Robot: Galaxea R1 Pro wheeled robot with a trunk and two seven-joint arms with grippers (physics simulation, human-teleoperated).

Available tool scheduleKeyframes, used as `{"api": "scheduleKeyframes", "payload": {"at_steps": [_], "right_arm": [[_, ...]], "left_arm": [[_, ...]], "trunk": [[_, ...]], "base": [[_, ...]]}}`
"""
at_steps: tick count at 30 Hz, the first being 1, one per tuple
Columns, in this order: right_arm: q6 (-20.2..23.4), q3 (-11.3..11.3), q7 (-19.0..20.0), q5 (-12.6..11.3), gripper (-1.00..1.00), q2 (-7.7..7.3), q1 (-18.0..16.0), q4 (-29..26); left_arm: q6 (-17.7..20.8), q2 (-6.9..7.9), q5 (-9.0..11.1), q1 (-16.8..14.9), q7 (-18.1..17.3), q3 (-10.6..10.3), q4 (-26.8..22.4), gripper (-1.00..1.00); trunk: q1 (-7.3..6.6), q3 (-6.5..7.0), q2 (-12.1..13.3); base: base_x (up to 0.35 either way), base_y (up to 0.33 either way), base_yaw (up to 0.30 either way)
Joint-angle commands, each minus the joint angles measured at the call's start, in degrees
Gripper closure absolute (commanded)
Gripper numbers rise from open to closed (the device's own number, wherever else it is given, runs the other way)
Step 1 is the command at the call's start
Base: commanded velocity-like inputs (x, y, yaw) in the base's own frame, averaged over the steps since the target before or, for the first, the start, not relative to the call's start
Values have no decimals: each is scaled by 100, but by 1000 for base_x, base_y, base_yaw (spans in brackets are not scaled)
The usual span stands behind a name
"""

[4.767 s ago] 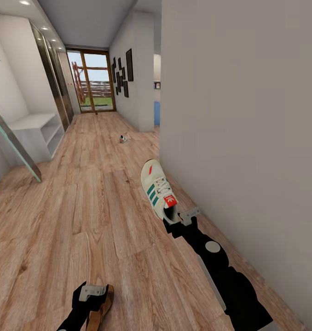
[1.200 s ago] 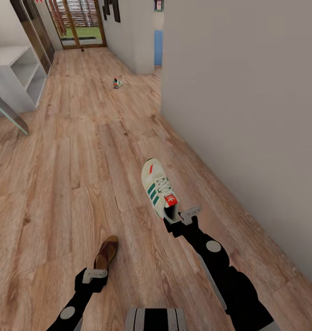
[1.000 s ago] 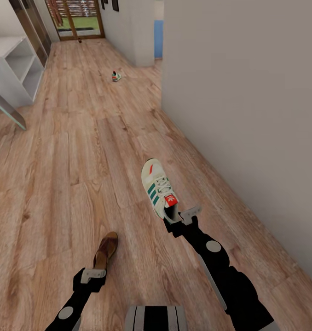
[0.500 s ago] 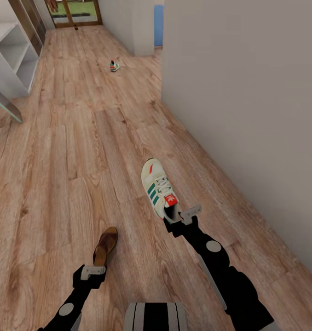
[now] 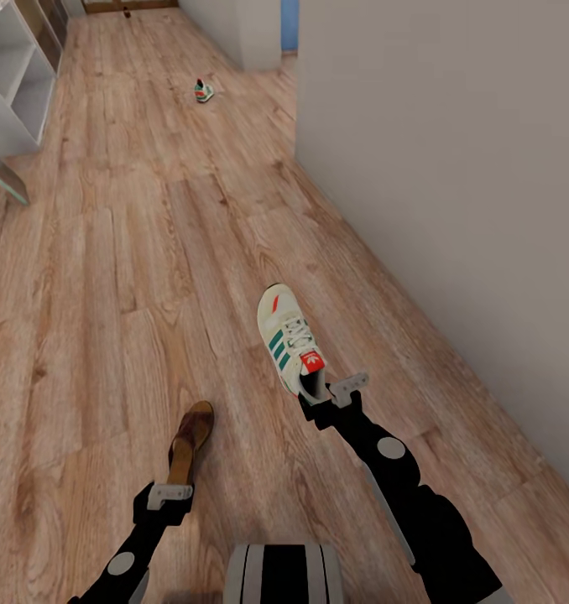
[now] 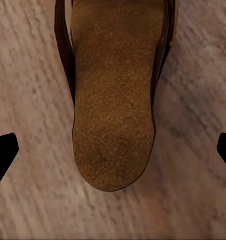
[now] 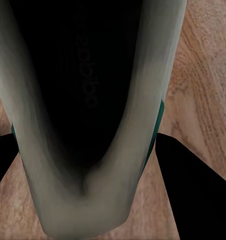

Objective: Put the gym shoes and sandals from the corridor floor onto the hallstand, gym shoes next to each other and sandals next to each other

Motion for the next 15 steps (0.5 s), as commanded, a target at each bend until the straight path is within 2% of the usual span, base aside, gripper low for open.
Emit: {"api": "scheduleKeyframes", "payload": {"at_steps": [1,9,15], "right_arm": [[30,-5,23,19,100,2,-2,-8],[28,-5,23,19,100,2,-2,-9],[30,-12,23,19,100,2,-2,-9]], "left_arm": [[-21,-3,-55,-2,3,22,2,-100],[-23,-3,-55,-3,3,26,0,-100],[-23,-1,-54,-3,5,27,0,-100]], "trunk": [[-1,-10,-1],[-1,-23,-1],[14,-180,-9]], "base": [[0,0,0],[0,0,0],[0,0,0]]}}
